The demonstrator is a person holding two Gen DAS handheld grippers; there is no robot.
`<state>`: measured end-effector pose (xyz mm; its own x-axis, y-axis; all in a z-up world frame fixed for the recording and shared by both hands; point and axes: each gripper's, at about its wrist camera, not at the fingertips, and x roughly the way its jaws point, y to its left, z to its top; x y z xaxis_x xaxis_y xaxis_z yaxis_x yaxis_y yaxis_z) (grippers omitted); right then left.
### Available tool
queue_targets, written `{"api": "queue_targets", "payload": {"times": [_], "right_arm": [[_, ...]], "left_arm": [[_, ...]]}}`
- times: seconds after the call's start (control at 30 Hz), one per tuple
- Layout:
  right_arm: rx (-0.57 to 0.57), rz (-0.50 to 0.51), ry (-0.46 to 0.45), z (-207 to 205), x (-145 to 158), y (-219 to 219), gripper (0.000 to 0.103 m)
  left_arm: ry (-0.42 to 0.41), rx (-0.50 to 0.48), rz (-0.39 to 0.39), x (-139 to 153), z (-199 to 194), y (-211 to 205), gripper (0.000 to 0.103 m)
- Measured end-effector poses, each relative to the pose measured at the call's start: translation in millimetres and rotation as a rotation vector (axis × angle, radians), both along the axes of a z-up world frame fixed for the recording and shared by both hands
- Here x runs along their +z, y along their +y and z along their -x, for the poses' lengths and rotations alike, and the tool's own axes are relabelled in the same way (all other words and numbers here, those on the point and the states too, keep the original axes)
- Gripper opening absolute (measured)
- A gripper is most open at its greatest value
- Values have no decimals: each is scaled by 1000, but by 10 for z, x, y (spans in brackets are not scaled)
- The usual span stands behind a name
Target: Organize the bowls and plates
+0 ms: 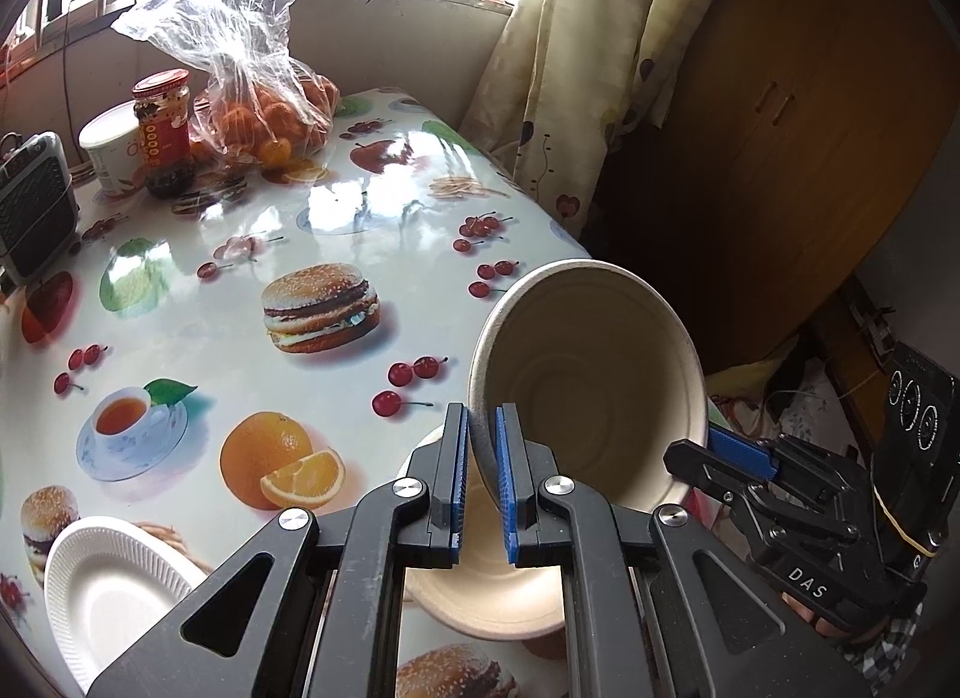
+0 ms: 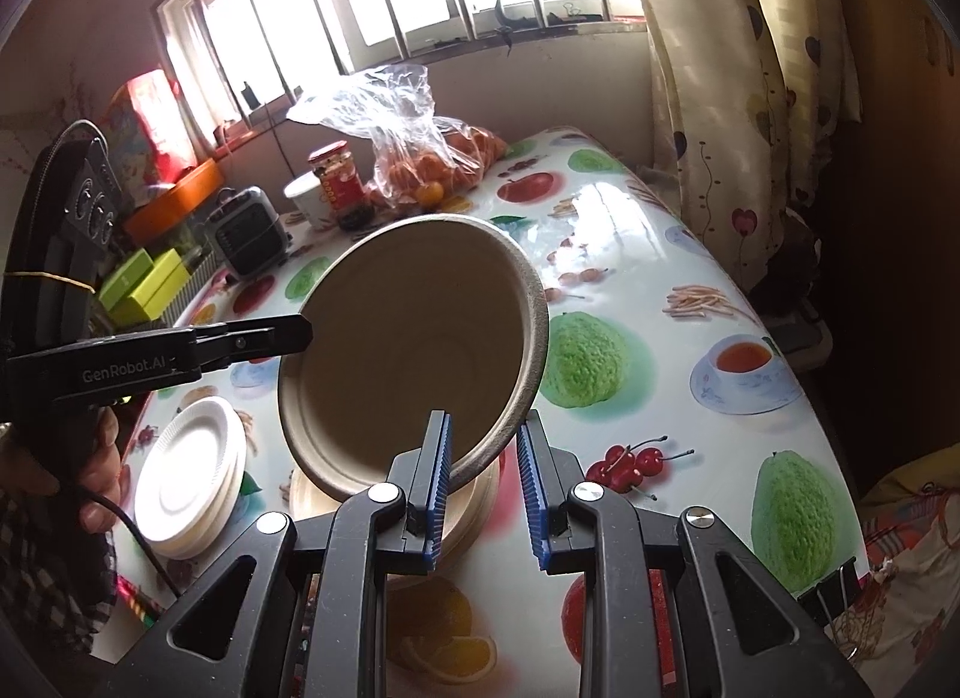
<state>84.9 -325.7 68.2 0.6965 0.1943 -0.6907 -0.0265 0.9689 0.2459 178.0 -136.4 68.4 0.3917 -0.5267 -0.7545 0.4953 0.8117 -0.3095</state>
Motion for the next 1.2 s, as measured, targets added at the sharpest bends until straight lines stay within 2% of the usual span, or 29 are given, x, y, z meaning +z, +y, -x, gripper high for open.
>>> {"api": "queue_targets", "payload": {"times": [1.2], "right_arm": [[49,-5,60,91,-265,249,23]], "left_arm": [[77,53,-6,-354,197,291,10]]}}
